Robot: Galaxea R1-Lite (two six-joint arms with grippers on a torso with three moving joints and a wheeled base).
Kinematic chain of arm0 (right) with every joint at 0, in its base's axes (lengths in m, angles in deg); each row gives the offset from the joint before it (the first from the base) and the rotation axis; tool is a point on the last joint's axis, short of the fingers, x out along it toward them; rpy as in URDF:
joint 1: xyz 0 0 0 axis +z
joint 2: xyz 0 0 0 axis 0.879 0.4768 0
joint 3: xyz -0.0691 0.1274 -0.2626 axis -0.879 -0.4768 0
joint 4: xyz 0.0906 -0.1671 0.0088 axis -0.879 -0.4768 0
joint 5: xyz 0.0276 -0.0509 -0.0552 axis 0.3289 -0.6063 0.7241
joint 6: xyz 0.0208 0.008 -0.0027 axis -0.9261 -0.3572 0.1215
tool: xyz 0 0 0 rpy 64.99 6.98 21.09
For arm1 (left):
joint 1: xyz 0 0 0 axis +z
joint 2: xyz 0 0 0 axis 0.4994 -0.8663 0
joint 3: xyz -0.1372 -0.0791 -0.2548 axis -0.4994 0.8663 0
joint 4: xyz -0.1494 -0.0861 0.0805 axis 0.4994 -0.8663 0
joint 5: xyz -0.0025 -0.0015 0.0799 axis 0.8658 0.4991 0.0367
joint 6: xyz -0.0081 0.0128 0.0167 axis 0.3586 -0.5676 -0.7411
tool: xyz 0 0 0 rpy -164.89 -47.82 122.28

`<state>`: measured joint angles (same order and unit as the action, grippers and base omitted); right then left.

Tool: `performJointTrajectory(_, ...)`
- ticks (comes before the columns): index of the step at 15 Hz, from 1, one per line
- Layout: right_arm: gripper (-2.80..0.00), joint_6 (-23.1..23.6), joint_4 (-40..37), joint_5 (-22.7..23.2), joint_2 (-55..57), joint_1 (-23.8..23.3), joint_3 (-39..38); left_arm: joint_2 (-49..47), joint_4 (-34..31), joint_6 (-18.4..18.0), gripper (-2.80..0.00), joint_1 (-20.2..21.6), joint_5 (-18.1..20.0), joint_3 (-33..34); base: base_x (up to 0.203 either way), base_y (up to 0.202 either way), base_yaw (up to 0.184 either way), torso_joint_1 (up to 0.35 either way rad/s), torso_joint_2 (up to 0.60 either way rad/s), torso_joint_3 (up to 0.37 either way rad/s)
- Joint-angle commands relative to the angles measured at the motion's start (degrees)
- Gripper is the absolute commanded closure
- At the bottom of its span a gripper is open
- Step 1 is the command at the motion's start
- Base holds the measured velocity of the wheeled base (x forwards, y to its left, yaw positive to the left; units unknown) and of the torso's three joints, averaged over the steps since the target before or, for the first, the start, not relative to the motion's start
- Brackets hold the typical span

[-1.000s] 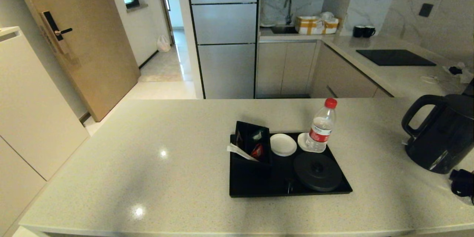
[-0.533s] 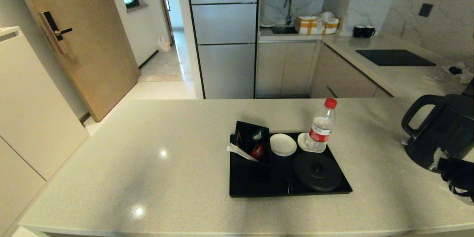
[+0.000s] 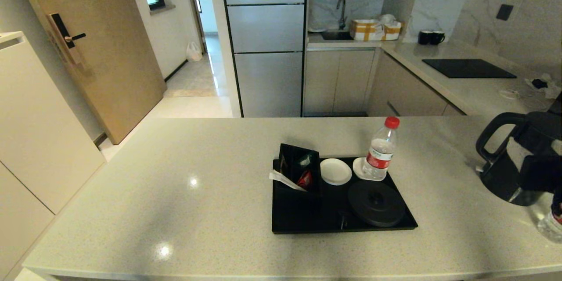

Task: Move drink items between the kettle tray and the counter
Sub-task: Return the bottled water to its original position

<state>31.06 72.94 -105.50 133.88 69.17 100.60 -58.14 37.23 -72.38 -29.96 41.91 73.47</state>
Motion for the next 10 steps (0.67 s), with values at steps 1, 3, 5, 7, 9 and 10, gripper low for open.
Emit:
performJointTrajectory(1, 0.00, -3.66, -32.89, -0.46, -11.92, 5.56, 11.80, 0.01, -0.01, 0.01, 0.00, 0.00, -0.04, 0.00, 0.000, 0.000, 0.000, 0.000, 0.00, 0.000)
performJointTrajectory(3, 0.00, -9.35, -47.47, -1.52, -17.97, 10.77, 18.31, 0.00, -0.01, 0.01, 0.00, 0.00, -0.04, 0.00, 0.000, 0.000, 0.000, 0.000, 0.00, 0.000)
performJointTrajectory(5, 0.00, -10.87, -50.76, -7.88, -20.44, 11.92, 19.11, 0.06, -0.04, 0.01, 0.00, 0.00, -0.04, 0.00, 0.000, 0.000, 0.000, 0.000, 0.00, 0.000)
performJointTrajectory(7, 0.00, -10.61, -51.70, -13.99, -22.13, 12.00, 19.60, 0.00, -0.01, 0.01, 0.00, 0.00, -0.04, 0.00, 0.000, 0.000, 0.000, 0.000, 0.00, 0.000)
performJointTrajectory(9, 0.00, -8.81, -52.80, -21.08, -23.91, 11.04, 19.61, 0.06, -0.05, 0.01, 0.00, 0.00, -0.04, 0.00, 0.000, 0.000, 0.000, 0.000, 0.00, 0.000)
performJointTrajectory(10, 0.00, -7.44, -53.01, -22.86, -25.37, 8.82, 19.44, 0.00, -0.01, 0.01, 0.00, 0.00, -0.04, 0.00, 0.000, 0.000, 0.000, 0.000, 0.00, 0.000)
